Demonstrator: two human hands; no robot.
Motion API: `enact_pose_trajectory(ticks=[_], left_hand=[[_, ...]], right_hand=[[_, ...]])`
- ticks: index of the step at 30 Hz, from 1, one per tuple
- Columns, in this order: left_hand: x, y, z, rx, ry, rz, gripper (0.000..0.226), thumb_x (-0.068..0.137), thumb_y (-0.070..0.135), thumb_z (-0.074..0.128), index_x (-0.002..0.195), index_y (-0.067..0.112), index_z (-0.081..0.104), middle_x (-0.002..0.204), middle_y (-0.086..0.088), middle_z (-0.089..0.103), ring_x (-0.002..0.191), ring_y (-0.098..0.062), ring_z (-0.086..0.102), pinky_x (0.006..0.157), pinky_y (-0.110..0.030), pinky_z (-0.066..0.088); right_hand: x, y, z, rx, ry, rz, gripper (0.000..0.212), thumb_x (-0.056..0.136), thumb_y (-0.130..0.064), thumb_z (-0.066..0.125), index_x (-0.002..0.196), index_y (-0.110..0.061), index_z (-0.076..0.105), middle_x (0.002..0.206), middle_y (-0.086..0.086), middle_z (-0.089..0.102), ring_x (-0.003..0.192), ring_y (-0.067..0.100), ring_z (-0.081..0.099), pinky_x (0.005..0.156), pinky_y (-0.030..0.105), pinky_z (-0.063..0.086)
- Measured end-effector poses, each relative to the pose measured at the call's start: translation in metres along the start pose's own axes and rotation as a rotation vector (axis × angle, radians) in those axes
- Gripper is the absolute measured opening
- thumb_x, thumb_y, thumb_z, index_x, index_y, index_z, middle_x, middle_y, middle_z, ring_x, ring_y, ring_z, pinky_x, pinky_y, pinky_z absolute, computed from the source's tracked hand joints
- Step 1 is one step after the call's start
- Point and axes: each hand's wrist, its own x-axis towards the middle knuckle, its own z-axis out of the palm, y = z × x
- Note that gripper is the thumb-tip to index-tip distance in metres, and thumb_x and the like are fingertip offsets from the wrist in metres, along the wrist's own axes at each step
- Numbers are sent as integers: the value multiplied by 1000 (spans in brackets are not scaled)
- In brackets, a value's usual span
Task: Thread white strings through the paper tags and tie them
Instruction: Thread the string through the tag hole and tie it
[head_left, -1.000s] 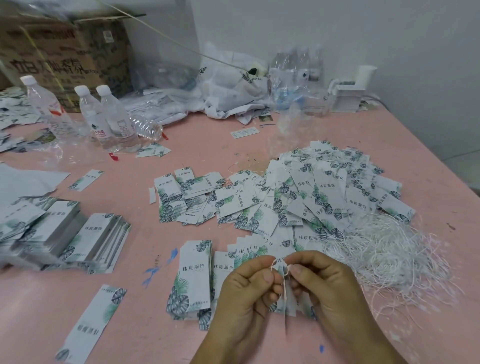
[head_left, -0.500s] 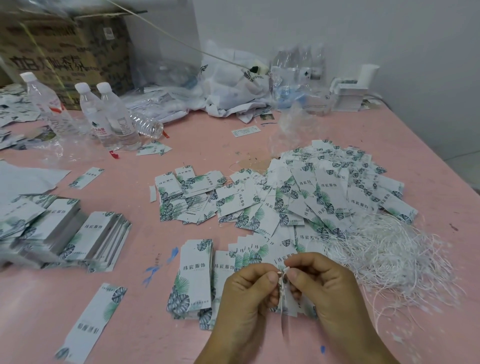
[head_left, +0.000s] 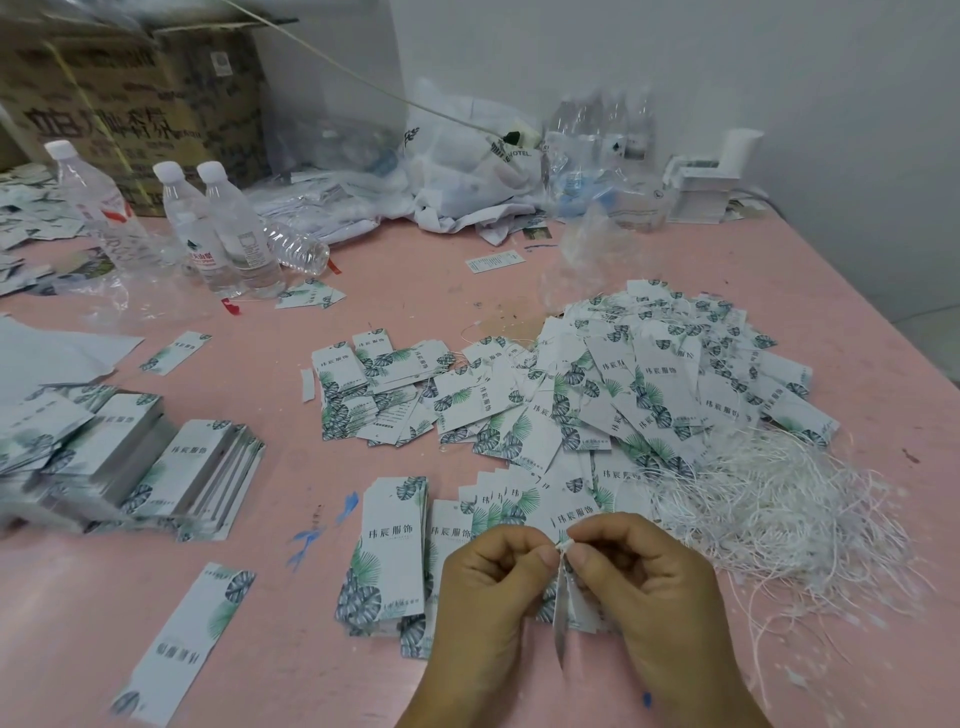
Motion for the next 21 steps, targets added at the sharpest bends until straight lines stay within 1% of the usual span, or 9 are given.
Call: enact_pose_trajectory(ticks=[2, 4, 5, 7, 8, 11, 15, 19, 21], left_hand=[[0, 0, 0, 13, -2, 6, 25, 62, 28, 84, 70, 8, 71, 58, -12, 50, 62, -24, 36, 58, -31, 31], [0, -1, 0, 20, -3, 9, 24, 63, 27, 84, 69, 8, 70, 61, -13, 50, 63, -27, 34, 57, -31, 29], [0, -1, 1, 20, -5, 10, 24, 63, 27, 84, 69, 8, 70, 62, -14, 50, 64, -29, 33, 57, -32, 28], [0, -1, 1, 15, -9, 11, 23, 63, 26, 83, 69, 8, 70, 64, -15, 50, 66, -30, 33, 58, -32, 28], [0, 0, 1, 17, -10, 13, 22, 63, 26, 83, 68, 8, 70, 64, -15, 50, 66, -30, 33, 58, -32, 28], [0, 0, 0, 34, -12, 27, 22, 64, 26, 82, 68, 8, 69, 63, -15, 50, 66, -30, 34, 60, -34, 29], [-1, 0, 1, 34, -18, 39, 19, 65, 23, 81, 68, 8, 69, 67, -15, 50, 71, -30, 38, 69, -42, 29], [-1, 0, 0, 55, -18, 52, 19, 65, 24, 81, 68, 9, 69, 66, -16, 49, 69, -29, 37, 67, -37, 31], [0, 0, -1, 51, -12, 51, 19, 65, 23, 81, 68, 9, 70, 66, -16, 50, 70, -30, 38, 68, -38, 32]], right_hand=[[0, 1, 0, -18, 18, -19, 18, 72, -17, 79, 82, -31, 75, 69, 2, 70, 60, 3, 62, 58, 15, 51], [-1, 2, 0, -26, 29, -30, 17, 71, -20, 73, 82, -32, 75, 71, 2, 71, 61, 3, 63, 59, 16, 52], [-1, 2, 0, -31, 29, -33, 15, 72, -22, 74, 82, -33, 75, 72, 2, 71, 62, 3, 63, 60, 16, 52], [-1, 3, -1, -41, 23, -36, 15, 73, -23, 82, 82, -33, 75, 72, 2, 71, 62, 4, 64, 60, 16, 52], [-1, 4, -1, -45, 21, -36, 16, 73, -23, 82, 83, -33, 75, 72, 2, 71, 62, 3, 64, 60, 16, 52], [0, 5, 0, -67, 16, -46, 17, 72, -21, 73, 83, -34, 75, 71, 0, 71, 60, 2, 63, 59, 14, 51], [0, 5, 0, -82, 23, -59, 18, 72, -20, 72, 82, -35, 75, 69, -2, 71, 59, 2, 62, 58, 13, 50], [0, 5, 1, -87, 17, -62, 19, 72, -20, 72, 82, -36, 75, 69, -2, 71, 58, 2, 62, 58, 13, 49], [0, 4, 1, -98, -5, -76, 20, 73, -20, 72, 81, -37, 75, 70, -4, 71, 60, 2, 62, 59, 13, 49]])
